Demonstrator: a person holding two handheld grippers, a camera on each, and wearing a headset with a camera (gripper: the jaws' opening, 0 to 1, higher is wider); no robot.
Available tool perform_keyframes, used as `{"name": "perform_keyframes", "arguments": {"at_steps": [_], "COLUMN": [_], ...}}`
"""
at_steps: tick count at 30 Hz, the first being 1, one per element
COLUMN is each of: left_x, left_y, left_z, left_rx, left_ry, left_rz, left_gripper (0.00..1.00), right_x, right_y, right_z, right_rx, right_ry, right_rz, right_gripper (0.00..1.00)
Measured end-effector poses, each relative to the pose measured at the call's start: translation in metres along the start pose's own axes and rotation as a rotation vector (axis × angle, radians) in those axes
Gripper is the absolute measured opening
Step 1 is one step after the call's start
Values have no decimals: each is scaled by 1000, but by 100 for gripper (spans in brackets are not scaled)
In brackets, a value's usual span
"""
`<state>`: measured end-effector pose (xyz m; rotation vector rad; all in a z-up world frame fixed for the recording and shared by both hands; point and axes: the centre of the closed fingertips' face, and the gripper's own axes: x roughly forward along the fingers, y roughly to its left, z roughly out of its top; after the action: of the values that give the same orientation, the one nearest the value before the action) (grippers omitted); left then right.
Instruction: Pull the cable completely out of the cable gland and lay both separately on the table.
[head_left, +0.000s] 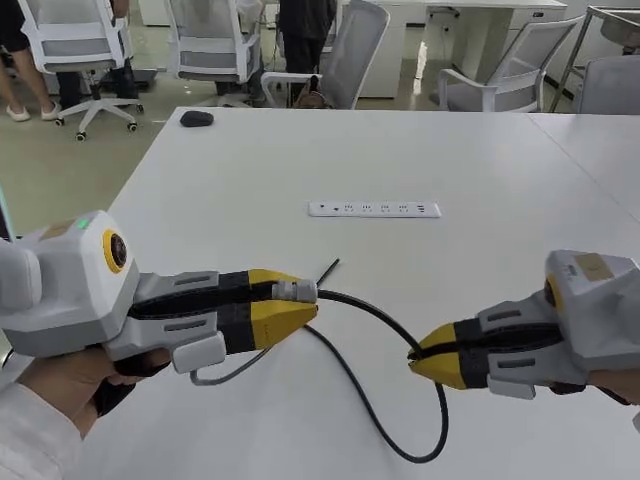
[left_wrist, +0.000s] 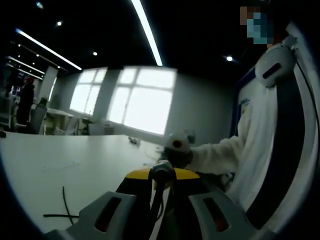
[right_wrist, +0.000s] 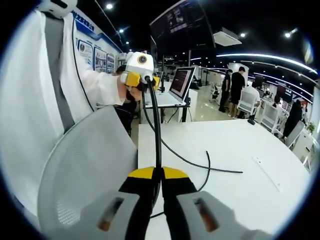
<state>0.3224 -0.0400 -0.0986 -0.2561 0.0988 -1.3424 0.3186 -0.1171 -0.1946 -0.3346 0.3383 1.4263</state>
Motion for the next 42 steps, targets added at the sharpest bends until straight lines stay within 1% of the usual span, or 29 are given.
{"name": "perform_keyframes", "arguments": {"at_steps": [3,4,5,8,10,12,14,16,19,21,24,29,32,33,34,35,36,37,39,42], "left_x": [0,0,-1,-1,1,4,6,9,10,11,11,12,13,13,13,14,14,13,14,14], "left_y": [2,3,3,5,4,2,0,-1,-3,-5,-7,-9,-9,-9,-9,-9,-9,-8,-9,-8], "left_z": [2,3,4,7,5,5,5,4,4,3,3,2,3,3,3,4,5,6,6,5], "left_rx": [-3,-3,-4,-6,-1,2,3,4,6,5,7,8,6,6,5,4,1,2,-1,-3], "left_ry": [-5,-11,-18,-27,-15,-11,-11,-11,-8,-3,0,5,2,2,-1,-4,-10,-13,-14,-10], "left_rz": [5,6,7,12,9,5,-1,-5,-11,-14,-19,-25,-26,-26,-24,-25,-25,-25,-31,-30], "left_gripper": [16,16,16,16,16,16,16,16,16,16,16,16,16,16,16,16,16,16,16,16], "right_x": [-1,-2,-2,-2,-2,0,2,6,10,12,14,15,15,14,14,14,13,12,12,13], "right_y": [0,0,0,-2,-2,-1,-1,1,6,9,10,11,11,13,14,15,13,13,13,12], "right_z": [3,5,8,23,38,50,63,78,91,98,101,110,110,110,110,111,113,113,113,113], "right_rx": [18,20,19,28,23,23,5,-14,-38,-47,-56,-40,-28,-22,-18,-20,-29,-21,-1,-13], "right_ry": [6,4,-1,-41,-82,-106,-126,-153,-176,-187,-194,-239,-243,-248,-254,-262,-278,-283,-285,-281], "right_rz": [3,4,4,-2,2,13,13,25,41,57,63,73,74,85,93,93,72,73,81,73], "right_gripper": [4,5,9,18,20,23,24,25,23,20,15,12,11,8,4,3,3,3,3,3]}}
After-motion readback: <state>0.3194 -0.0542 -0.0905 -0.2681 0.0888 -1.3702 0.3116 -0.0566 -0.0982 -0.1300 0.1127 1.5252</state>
